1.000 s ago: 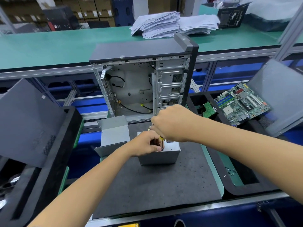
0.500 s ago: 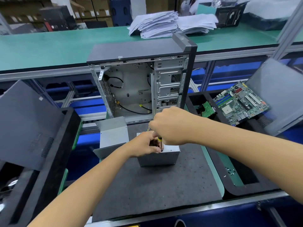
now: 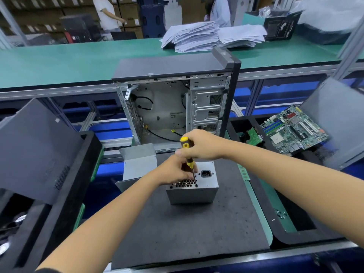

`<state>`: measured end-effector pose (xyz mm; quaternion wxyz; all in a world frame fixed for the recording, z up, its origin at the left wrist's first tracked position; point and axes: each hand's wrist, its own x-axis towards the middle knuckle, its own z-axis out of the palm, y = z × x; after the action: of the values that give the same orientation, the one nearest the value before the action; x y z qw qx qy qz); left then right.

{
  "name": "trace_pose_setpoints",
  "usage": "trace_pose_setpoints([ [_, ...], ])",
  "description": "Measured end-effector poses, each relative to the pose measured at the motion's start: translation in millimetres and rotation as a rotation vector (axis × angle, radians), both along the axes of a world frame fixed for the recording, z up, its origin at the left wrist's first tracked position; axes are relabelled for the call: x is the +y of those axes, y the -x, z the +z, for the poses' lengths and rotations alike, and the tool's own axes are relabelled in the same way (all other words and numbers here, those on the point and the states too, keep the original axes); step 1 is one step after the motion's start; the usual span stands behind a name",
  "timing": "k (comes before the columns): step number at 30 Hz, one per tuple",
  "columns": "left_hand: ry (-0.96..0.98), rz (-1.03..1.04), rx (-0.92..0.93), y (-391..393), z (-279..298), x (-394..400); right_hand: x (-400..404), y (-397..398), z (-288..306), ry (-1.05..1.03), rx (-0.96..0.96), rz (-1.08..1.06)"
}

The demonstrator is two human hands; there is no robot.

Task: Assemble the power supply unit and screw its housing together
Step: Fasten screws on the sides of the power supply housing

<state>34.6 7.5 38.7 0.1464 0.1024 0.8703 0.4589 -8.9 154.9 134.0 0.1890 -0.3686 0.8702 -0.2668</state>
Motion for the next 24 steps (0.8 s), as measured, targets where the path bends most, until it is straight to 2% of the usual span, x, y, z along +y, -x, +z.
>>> trace_pose_setpoints([
  [4,0.214,0.101,0.130,14.0,2.7,-0.8,-7.8,24.3,-11.7,0.159,0.003,-0.213],
  [6,0.295,0.091,0.065,21.1,4.6,-5.2,-6.4,39.2,-9.8,0.141,0.007,-0.226],
  [8,0.366,0.073,-0.056,28.2,6.8,-8.7,-2.0,50.3,-12.1,-0.043,-0.015,-0.106],
  [11,0.484,-0.005,-0.140,38.1,8.3,-5.9,3.5,52.2,-28.5,-0.482,-0.055,0.132],
  [13,0.537,-0.057,-0.166,41.8,10.8,-4.1,4.7,49.5,-40.7,-0.619,-0.116,0.178],
  [18,0.614,-0.208,-0.289,47.1,14.0,-1.5,0.5,55.3,-53.6,-0.653,-0.172,0.162],
  [24,0.623,-0.248,-0.260,49.5,17.7,-1.0,-3.7,56.8,-52.9,-0.641,-0.183,0.158],
])
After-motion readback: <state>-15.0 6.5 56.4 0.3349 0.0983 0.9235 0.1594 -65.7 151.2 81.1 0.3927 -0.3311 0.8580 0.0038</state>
